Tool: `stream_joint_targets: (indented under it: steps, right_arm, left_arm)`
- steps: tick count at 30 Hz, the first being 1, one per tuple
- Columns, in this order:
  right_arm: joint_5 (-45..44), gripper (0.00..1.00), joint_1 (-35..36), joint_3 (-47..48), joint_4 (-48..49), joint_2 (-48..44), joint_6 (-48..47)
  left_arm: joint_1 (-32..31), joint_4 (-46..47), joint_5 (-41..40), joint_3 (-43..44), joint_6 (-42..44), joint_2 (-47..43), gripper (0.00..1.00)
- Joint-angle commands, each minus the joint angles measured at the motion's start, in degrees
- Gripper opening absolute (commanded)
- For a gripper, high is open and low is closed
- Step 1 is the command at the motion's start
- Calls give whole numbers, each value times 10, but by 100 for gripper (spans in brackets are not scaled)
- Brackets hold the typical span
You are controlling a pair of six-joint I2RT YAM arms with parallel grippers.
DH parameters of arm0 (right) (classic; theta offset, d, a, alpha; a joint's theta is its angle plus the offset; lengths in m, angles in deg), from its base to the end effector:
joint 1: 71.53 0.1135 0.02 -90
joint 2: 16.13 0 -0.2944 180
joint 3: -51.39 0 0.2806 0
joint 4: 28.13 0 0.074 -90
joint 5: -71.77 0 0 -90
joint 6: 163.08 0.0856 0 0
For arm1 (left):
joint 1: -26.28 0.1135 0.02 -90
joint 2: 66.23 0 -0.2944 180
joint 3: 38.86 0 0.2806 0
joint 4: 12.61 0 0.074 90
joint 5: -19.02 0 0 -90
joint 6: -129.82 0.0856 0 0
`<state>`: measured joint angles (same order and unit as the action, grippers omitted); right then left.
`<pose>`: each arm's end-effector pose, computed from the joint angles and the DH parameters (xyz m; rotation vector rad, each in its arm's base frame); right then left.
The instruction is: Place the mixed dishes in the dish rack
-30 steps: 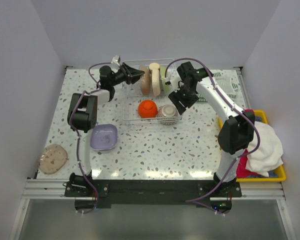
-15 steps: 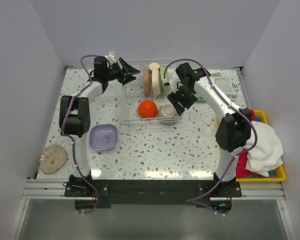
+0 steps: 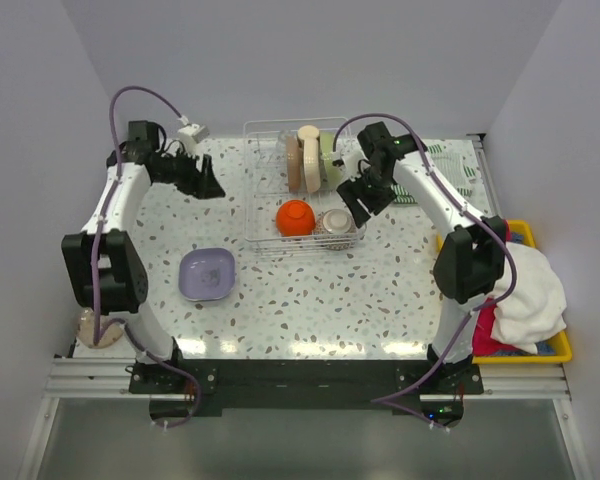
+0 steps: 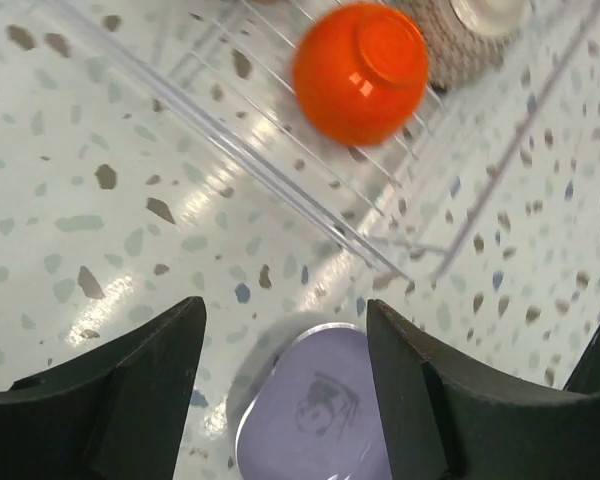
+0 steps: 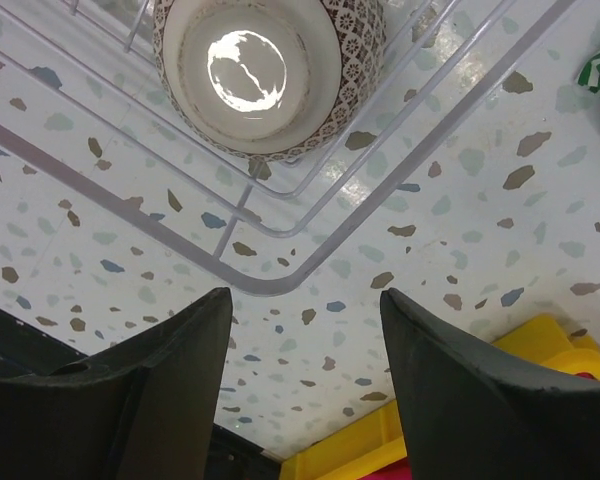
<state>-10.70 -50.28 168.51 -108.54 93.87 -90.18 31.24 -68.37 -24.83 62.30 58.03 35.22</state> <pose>0.4105 0.1717 0.2728 -0.9615 2.6811 0.2025 0.4372 -0.0240 0.2900 0.5605 2.2423 -0.8161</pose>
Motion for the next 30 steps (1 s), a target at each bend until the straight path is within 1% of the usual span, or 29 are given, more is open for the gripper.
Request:
stream_joint_targets:
  steps: [1,2,3,4,5,6,7,8,9,10,12,14,15,16,17,20,23,27,28,30]
  right_arm:
    - [21,71,-10,30,28,-43,28]
    - [27,78,-11,35,31,-46,33]
    - [28,82,-11,42,32,-54,41]
    - [26,94,-15,57,35,-59,48]
    - [41,99,-18,65,36,-64,52]
    - [55,99,-23,74,36,-72,61]
    - [75,99,-36,88,34,-78,66]
    - [92,99,-44,93,33,-82,71]
    - [120,98,-54,98,30,-86,82]
    - [129,98,-73,106,27,-98,87]
    - [150,97,-95,108,24,-119,89]
    - [153,96,-111,86,36,-165,83]
    - [154,96,-112,73,45,-184,80]
    - [161,96,-112,40,70,-203,80]
    - [164,96,-112,24,82,-245,84]
    - [177,96,-112,-18,104,-301,97]
    - [156,96,-118,-39,100,-339,80]
    - [149,96,-134,-70,95,-375,73]
    - [152,96,-137,-85,95,-381,76]
    - [162,96,-147,-97,91,-392,83]
  left_arm:
    - [-45,-278,-24,-66,465,-85,71]
    - [-64,-289,-71,-89,486,-118,71]
    - [-78,-285,-95,-116,515,-140,71]
    - [-108,-273,-120,-176,523,-164,72]
    - [-122,-236,-162,-207,530,-220,72]
    - [-135,-215,-182,-237,543,-248,72]
    - [-154,-193,-199,-286,545,-272,73]
    - [-163,-159,-234,-307,548,-313,73]
    - [-170,-145,-255,-325,549,-327,73]
    - [-176,-135,-269,-349,548,-338,73]
    - [-178,-139,-276,-358,537,-351,73]
    - [-177,-144,-279,-370,530,-358,73]
    - [-177,-143,-284,-376,529,-361,73]
    - [-180,-140,-290,-391,528,-363,73]
    - [-181,-136,-303,-398,528,-364,73]
    - [-183,-134,-320,-419,533,-355,73]
    - [-184,-112,-343,-438,539,-345,72]
    - [-184,-74,-345,-452,526,-318,72]
    - [-185,-62,-347,-455,526,-304,71]
    - [-186,-52,-345,-459,519,-290,66]
